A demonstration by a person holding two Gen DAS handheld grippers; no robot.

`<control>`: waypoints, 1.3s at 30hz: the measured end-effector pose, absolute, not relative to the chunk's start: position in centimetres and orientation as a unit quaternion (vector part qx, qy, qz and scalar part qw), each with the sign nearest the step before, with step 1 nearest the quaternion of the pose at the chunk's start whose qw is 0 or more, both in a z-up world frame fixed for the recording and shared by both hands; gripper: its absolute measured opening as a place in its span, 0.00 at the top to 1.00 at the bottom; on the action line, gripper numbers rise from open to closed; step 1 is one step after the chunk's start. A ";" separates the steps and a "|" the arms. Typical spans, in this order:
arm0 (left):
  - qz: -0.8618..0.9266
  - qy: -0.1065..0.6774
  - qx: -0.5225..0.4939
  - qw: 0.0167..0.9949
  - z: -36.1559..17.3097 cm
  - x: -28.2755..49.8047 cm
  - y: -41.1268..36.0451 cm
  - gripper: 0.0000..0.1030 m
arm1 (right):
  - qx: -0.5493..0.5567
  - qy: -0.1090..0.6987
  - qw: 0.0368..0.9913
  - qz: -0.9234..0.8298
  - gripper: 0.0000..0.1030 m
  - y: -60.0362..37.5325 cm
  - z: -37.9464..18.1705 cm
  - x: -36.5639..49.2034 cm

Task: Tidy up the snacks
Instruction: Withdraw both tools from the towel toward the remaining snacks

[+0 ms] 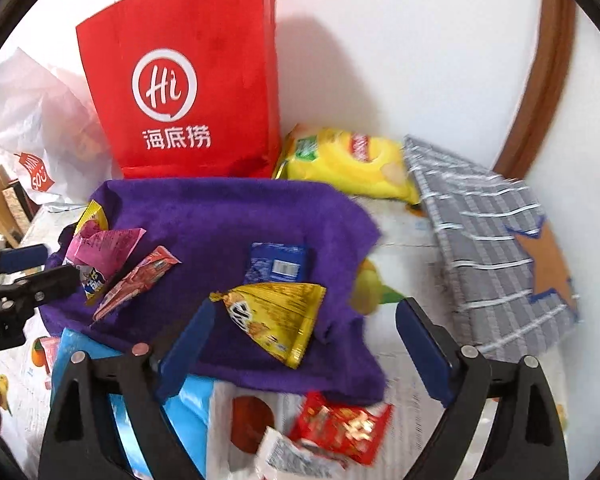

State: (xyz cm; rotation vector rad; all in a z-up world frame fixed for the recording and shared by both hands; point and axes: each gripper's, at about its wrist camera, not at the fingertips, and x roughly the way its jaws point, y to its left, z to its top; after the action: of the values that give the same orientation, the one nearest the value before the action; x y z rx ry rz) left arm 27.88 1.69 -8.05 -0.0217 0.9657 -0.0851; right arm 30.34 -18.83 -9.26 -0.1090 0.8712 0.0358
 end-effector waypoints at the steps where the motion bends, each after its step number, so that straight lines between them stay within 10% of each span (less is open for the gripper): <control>1: -0.034 0.462 -0.007 0.886 -7.8 27.3 1.7 0.23 | -0.055 0.420 0.906 0.011 0.11 -18.9 -8.9 29.9; 39: 0.000 0.423 -0.060 0.904 -7.6 11.6 5.8 0.24 | 0.000 0.433 0.901 0.007 0.17 -24.1 -9.0 13.8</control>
State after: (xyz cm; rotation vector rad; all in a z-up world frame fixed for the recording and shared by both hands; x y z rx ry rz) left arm 11.55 5.82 -7.64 -0.1238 0.8747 0.0008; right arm 13.80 -24.14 -9.02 -0.0006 0.8961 0.0147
